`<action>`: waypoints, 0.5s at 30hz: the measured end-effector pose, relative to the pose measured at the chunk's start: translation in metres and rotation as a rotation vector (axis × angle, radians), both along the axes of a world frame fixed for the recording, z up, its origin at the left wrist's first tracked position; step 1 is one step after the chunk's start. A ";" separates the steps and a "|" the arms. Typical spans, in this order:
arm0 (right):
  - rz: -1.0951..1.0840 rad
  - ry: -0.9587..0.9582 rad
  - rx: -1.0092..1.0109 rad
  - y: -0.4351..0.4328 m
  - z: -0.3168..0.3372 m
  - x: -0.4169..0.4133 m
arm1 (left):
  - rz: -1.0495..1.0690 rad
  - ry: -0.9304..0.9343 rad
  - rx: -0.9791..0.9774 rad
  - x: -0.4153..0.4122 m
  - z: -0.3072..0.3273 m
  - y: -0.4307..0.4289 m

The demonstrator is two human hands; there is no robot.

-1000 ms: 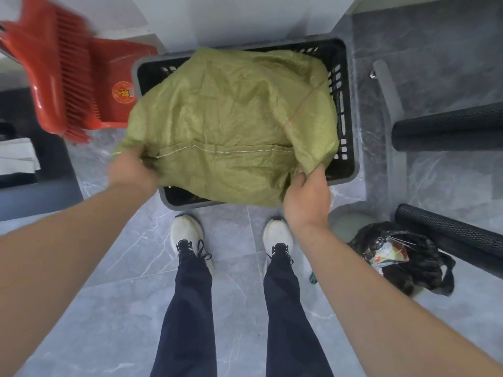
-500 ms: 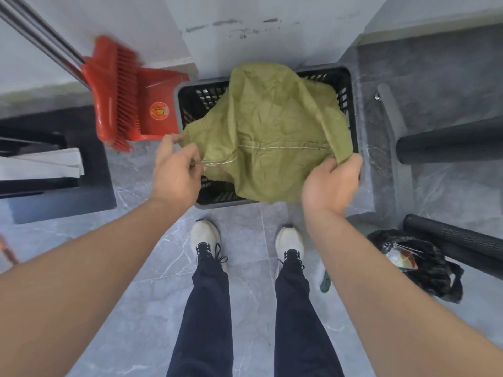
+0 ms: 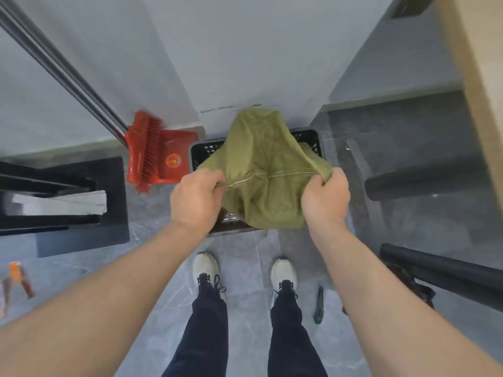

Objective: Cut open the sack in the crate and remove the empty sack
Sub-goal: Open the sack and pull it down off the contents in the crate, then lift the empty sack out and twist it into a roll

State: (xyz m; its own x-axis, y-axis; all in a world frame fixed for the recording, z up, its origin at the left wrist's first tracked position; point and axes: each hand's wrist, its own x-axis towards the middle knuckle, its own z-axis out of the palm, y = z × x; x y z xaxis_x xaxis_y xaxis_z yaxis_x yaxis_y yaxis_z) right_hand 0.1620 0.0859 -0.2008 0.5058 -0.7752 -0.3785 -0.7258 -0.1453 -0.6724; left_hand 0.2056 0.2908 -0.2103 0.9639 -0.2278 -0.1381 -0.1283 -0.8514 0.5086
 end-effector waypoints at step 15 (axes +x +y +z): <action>0.015 -0.086 0.014 0.017 0.133 -0.010 | -0.087 0.069 -0.025 0.012 0.149 0.002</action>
